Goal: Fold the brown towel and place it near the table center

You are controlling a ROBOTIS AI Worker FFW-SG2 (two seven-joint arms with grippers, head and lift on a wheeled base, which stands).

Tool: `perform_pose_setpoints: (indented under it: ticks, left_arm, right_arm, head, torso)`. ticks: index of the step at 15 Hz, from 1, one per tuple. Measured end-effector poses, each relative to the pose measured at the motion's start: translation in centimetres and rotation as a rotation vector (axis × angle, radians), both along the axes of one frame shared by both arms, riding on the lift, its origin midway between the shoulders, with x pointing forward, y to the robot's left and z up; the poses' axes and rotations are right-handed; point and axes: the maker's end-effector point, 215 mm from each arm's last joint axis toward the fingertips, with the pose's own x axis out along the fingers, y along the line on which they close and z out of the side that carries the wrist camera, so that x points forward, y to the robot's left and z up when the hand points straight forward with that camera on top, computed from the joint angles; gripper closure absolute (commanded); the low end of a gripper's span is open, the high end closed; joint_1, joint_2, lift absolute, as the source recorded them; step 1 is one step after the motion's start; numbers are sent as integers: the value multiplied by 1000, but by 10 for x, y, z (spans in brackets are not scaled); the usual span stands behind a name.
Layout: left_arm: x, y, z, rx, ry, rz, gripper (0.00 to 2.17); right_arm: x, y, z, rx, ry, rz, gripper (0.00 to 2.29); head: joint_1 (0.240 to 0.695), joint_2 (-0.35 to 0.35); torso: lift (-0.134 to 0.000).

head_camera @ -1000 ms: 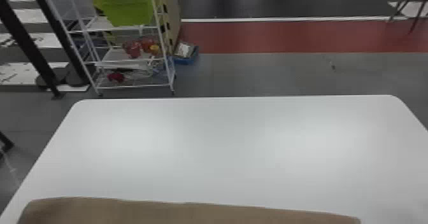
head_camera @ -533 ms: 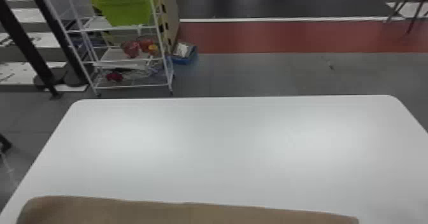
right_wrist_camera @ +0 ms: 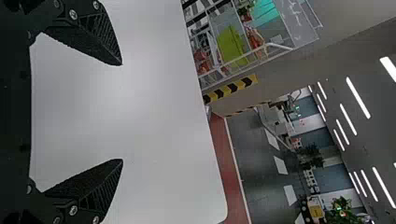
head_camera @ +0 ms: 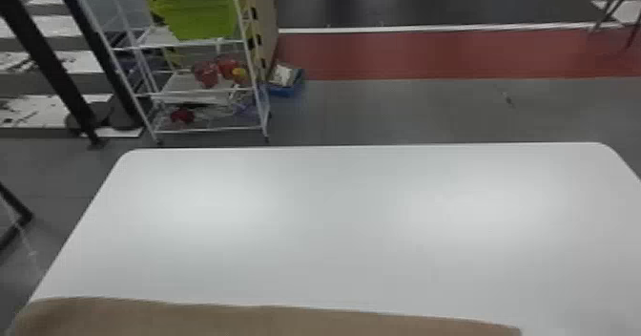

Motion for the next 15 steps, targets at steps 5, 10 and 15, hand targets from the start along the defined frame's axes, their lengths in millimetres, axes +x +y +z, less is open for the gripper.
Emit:
perform_pose_setpoints:
  ticks: [5,10,15]
  left_arm:
    - [0,-4,-5,-15,7,-8,29]
    - [1,2,3,38,-25,-21,36]
    - [-1,23,-12,385,38,-135,36]
  right_arm:
    - [0,1,-2,3,3,2,157]
    - [0,-1,-3,-6,2,1,157]
    - [0,0,-4,-6,2,2,157]
  head:
    - [695,111]
    - [695,108]
    - [695,160]
  torso:
    - [-122]
    - [-122]
    - [-122]
